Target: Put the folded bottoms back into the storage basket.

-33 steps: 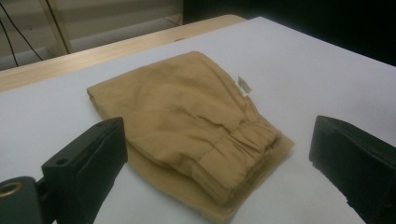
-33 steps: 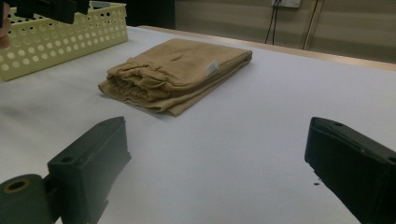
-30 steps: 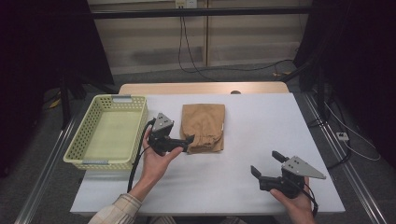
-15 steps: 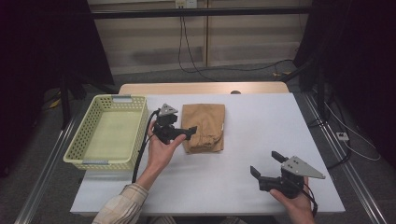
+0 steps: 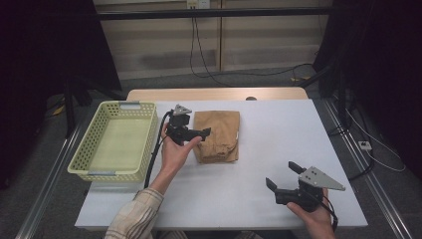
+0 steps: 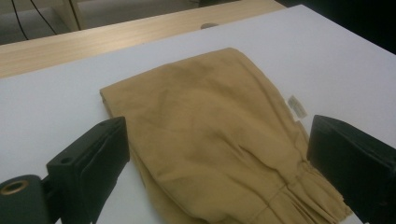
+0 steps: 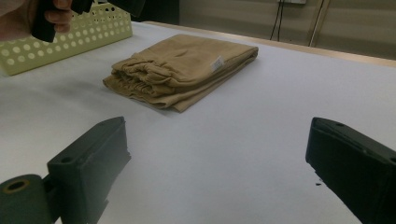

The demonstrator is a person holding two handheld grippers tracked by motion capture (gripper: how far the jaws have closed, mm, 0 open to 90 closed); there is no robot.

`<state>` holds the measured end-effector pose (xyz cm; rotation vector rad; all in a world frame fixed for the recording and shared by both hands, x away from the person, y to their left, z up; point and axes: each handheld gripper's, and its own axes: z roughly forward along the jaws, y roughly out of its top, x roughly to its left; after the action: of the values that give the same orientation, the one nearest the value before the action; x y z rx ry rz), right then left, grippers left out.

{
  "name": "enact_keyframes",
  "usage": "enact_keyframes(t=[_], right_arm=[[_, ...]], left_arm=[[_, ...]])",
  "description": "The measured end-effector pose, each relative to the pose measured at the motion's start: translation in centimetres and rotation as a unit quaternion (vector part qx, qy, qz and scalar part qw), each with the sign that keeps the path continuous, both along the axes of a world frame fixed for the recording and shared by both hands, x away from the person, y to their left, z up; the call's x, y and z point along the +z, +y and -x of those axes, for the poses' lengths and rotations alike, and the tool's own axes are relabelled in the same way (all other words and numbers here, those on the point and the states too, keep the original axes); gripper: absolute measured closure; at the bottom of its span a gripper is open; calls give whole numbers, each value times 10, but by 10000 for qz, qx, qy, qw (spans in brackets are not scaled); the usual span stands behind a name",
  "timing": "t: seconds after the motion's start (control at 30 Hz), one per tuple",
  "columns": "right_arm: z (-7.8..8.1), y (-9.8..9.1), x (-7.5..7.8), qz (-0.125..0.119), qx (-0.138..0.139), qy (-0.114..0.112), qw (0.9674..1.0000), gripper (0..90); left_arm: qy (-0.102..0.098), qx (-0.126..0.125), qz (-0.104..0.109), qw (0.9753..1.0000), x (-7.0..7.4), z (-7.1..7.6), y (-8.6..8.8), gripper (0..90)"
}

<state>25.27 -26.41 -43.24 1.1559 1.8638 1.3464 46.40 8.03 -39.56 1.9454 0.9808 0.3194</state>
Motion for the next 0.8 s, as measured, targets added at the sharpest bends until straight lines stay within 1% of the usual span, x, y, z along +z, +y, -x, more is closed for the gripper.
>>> enact_keyframes(t=[0.03, 0.1, 0.13, 0.23, 0.3, 0.33, 0.37, 0.4, 0.43, 0.5, 0.57, 0.6, 0.63, 0.67, 0.7, 0.73, 0.8], right_arm=[[0, 0, 0, -6, -2, 1, 10000, 61], [0, 0, 0, -9, -10, 5, 10000, 61], [0, 0, 0, -9, -7, 7, 10000, 61], [0, 0, 0, -22, 19, -7, 10000, 61], [0, 0, 0, -21, 21, 8, 10000, 61], [0, 0, 0, -13, 28, 1, 10000, 61], [0, 0, 0, -11, 23, 4, 10000, 61], [0, 0, 0, -14, 21, 10, 10000, 61], [0, 0, 0, -12, 32, 4, 10000, 61], [1, 0, 0, 4, 43, -19, 10000, 61], [1, 0, 0, -6, 32, -4, 10000, 61], [0, 0, 0, -7, 23, 6, 10000, 61], [0, 0, 0, -12, 27, 11, 10000, 61], [-1, -1, 0, -23, 33, 18, 10000, 61], [-1, 0, 0, -20, 39, 17, 10000, 61], [0, 0, 0, 2, 44, 16, 10000, 61], [0, 0, 0, 1, 65, 14, 10000, 61]], left_arm=[[16, 12, 30, 10000, -1, -2, 0, 60], [55, 47, 11, 10000, -2, -4, 1, 61], [64, 47, 53, 10000, -2, -5, 2, 61], [67, 58, 29, 10000, -1, -3, 2, 63], [69, 5, -3, 10000, -1, 0, 1, 71], [92, -47, -46, 9999, -3, 1, 1, 77], [102, -18, 34, 9999, -5, 1, 0, 78], [134, -30, -16, 9999, -7, -1, 0, 85], [134, -30, -16, 9999, -7, -1, 0, 90], [208, 10, 29, 9998, -11, -4, 0, 99], [296, 60, 13, 9995, -15, -10, 2, 111], [296, 60, 13, 9995, -15, -10, 2, 112], [363, 111, 81, 9992, -18, -14, 2, 117], [363, 111, 81, 9992, -18, -14, 2, 112], [463, 99, 72, 9989, -21, -18, 0, 95], [488, 99, 112, 9987, -23, -20, -1, 98], [509, 103, 99, 9986, -24, -21, -1, 125]])
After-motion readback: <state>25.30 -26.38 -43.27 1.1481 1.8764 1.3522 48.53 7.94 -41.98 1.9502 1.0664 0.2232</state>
